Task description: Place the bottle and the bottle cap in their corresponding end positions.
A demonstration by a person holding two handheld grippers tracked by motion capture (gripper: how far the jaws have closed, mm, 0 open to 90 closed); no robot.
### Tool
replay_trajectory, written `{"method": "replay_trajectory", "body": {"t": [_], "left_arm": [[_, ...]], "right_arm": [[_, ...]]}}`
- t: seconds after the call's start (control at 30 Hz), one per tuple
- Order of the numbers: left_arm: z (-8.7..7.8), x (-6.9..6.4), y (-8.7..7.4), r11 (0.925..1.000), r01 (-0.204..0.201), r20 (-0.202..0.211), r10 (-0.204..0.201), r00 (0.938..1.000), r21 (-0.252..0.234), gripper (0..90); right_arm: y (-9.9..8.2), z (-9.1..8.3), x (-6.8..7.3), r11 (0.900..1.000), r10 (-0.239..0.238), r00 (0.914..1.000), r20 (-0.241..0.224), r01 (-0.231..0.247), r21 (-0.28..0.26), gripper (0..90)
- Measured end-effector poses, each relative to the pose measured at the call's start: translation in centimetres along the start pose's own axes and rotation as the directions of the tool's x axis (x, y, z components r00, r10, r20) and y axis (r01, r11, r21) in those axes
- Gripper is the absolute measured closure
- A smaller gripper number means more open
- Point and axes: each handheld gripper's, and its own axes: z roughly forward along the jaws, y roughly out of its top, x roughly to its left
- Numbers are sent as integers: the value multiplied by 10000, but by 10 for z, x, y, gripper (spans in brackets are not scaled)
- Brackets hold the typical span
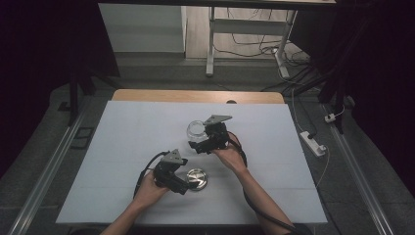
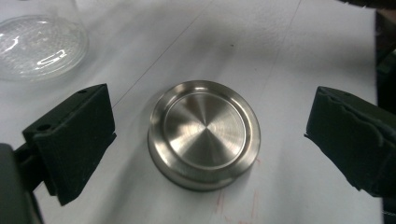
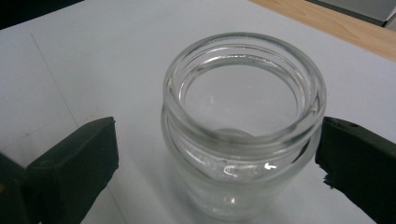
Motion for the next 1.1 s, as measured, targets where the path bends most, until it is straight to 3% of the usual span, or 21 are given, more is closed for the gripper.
{"method": "replay_trajectory", "body": {"t": [0.33,1.1], "left_arm": [[-29,6,-6,9986,249,-67,-252,9997,-460,9],[-57,2,-27,9985,447,-524,-463,9976,-302,5]], "right_arm": [[-4,-19,3,9997,0,10000,57,1,-240,0],[-14,-39,25,9994,-333,9992,-217,336,111,0]]}}
